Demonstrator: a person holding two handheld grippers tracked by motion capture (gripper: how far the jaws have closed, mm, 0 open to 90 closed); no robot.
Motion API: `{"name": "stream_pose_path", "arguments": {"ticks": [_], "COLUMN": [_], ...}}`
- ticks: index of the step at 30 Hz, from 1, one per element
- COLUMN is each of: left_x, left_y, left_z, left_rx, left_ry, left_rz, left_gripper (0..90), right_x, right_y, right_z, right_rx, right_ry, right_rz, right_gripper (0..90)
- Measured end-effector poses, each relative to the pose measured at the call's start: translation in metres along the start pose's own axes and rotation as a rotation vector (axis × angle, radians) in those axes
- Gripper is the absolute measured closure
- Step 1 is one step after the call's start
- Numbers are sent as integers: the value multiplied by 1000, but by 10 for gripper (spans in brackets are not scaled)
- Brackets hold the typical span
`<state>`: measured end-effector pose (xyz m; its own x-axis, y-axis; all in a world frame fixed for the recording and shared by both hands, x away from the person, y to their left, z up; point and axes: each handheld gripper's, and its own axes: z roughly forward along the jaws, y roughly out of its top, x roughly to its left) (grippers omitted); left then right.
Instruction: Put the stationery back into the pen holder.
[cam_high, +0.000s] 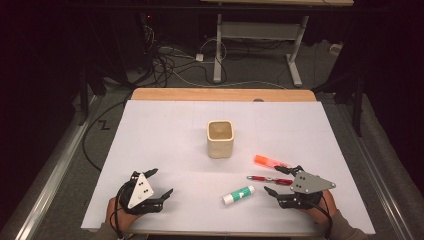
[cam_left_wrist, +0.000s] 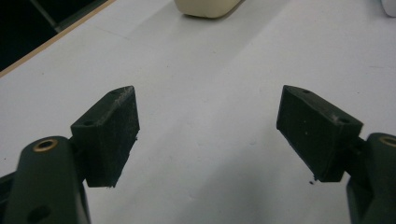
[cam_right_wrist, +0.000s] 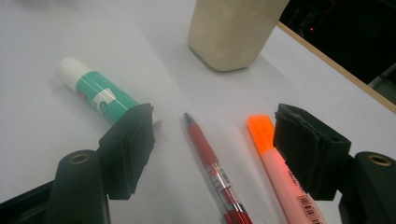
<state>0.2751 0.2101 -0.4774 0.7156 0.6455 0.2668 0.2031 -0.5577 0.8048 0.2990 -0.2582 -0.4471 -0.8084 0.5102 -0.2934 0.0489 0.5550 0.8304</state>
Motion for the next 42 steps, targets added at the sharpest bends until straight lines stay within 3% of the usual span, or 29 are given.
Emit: {"name": "stream_pose_path", "arguments": {"ticks": [7,14,15,19,21,22,23,26,28,31,32,33,42], "left_x": [1,-1,-1,-1,-1,-1,0,1,1,0,0,0,0], "left_y": [0,1,0,0,0,0,0,0,0,0,0,0,0], "left_z": [1,0,0,0,0,1,1,1,1,2,2,1,1], "left_rx": [12,17,19,17,15,16,20,23,20,22,22,21,21], "left_ry": [-6,-5,-7,-25,-35,-36,-31,-28,-30,-32,-33,-35,-43], "left_rz": [-2,10,6,6,2,-1,-3,-7,-12,-9,-9,-9,-8], "left_gripper": [206,206,206,233,234,234,232,226,225,223,223,225,226], "right_x": [-2,3,5,9,14,14,18,22,24,30,30,33,44], "right_y": [3,22,30,39,48,48,54,63,66,79,79,84,88], "right_z": [-1,2,8,18,30,30,39,50,53,69,69,79,108], "right_rx": [-11,7,35,89,151,151,200,254,271,368,368,417,534], "right_ry": [0,81,128,182,263,263,301,366,380,445,445,476,568], "right_rz": [7,-37,-59,-110,-169,-169,-212,-258,-272,-365,-365,-391,-457], "right_gripper": [253,201,194,213,246,246,257,287,304,368,368,389,481]}}
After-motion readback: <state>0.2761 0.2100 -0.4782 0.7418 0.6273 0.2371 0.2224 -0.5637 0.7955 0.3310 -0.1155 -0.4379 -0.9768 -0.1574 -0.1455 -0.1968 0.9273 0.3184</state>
